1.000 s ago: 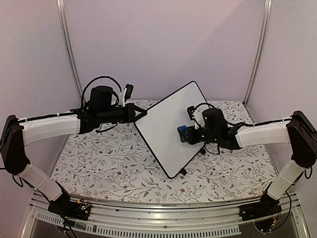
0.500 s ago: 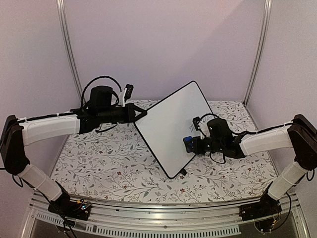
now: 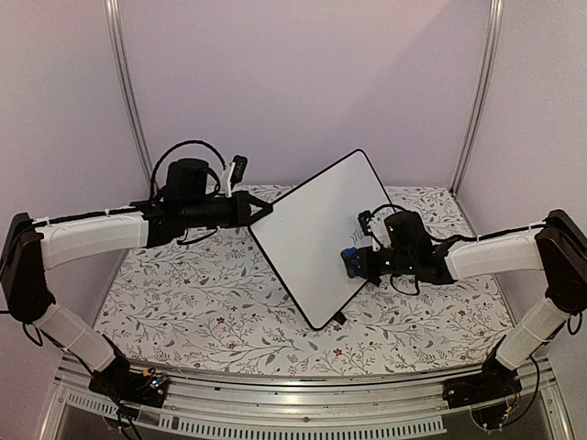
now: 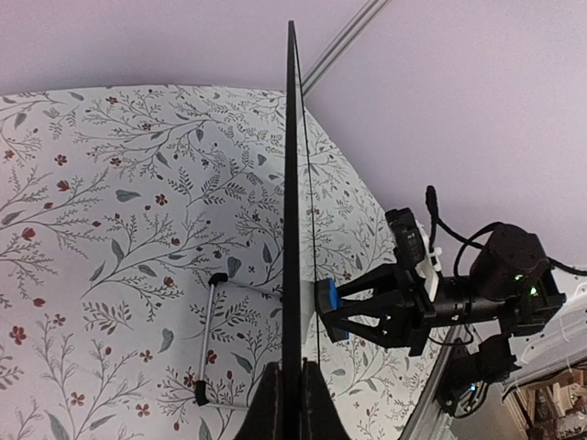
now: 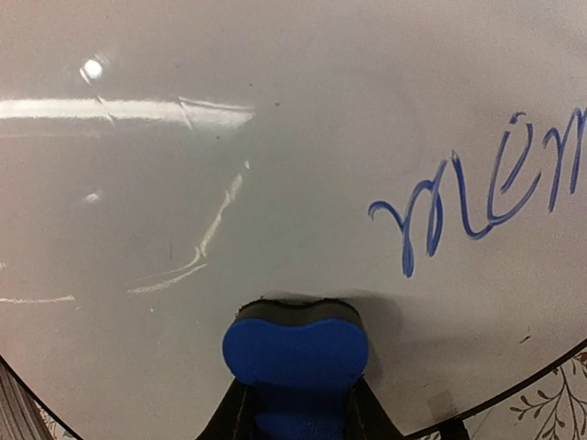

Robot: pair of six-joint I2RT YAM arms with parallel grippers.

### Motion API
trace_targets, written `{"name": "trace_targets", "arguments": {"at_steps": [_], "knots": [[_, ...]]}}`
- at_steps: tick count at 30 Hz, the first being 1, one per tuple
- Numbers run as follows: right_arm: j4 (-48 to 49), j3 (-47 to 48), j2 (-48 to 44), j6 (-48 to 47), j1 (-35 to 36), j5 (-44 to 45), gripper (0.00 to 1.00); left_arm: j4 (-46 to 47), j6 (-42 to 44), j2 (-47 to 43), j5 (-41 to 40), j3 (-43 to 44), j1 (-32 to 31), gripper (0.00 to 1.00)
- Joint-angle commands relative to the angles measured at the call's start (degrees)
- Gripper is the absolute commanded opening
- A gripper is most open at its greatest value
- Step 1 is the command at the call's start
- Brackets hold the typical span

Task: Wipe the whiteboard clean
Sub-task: Erase the whiteboard at the center of the board.

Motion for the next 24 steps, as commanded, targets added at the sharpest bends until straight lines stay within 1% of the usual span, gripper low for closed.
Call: {"name": "trace_targets", "arguments": {"at_steps": [1, 9, 13, 24], "knots": [[-0.80, 2.01, 1.34, -0.28, -0.66, -1.42, 0.15, 0.39, 2.12, -0.63, 3.14, -0.64, -1.15, 0.00], [0.72, -3.05, 0.82, 1.50, -0.61, -2.10, 0.15, 0.35, 2.19, -0.92, 3.16, -0.64, -1.15, 0.00], [1.01, -3.76, 0.41, 1.81, -0.61, -2.02, 0.15, 0.35, 2.17, -0.98, 3.15, -0.64, -1.15, 0.00], [-1.83, 5.75, 2.34, -0.34, -1.35, -0.80, 0.15, 0.28, 2.18, -1.09, 2.93, -0.64, -1.16, 0.00]]}}
